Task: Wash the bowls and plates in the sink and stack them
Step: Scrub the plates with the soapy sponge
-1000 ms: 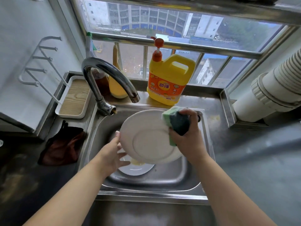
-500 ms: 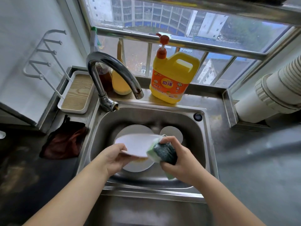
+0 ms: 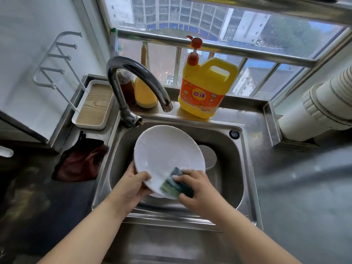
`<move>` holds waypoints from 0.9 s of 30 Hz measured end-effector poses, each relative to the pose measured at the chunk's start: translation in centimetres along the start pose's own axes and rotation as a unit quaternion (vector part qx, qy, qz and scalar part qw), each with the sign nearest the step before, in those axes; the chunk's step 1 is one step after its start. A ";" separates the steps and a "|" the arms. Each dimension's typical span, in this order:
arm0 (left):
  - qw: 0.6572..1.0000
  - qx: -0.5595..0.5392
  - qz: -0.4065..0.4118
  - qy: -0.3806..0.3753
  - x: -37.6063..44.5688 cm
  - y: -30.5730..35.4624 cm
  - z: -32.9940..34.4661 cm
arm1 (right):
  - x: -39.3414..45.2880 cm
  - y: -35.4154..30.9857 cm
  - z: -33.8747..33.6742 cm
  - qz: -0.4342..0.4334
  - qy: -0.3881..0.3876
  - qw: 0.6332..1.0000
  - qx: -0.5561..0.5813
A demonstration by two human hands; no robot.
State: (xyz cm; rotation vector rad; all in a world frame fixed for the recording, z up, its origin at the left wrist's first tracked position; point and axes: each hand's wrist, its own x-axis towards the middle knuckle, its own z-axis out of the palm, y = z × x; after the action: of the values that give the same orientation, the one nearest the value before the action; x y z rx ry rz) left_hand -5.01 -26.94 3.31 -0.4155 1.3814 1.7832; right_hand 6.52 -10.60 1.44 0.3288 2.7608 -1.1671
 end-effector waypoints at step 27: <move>0.994 0.070 0.004 -0.085 -0.2 1.2 1.8 | 4.8 -0.9 -0.9 0.074 0.117 0.990 -0.037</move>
State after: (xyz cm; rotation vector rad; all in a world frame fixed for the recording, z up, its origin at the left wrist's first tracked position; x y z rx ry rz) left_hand -5.40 -25.43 4.84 -0.1794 1.3788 1.6747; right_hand 1.64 -9.88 1.73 0.6904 2.9062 -1.0470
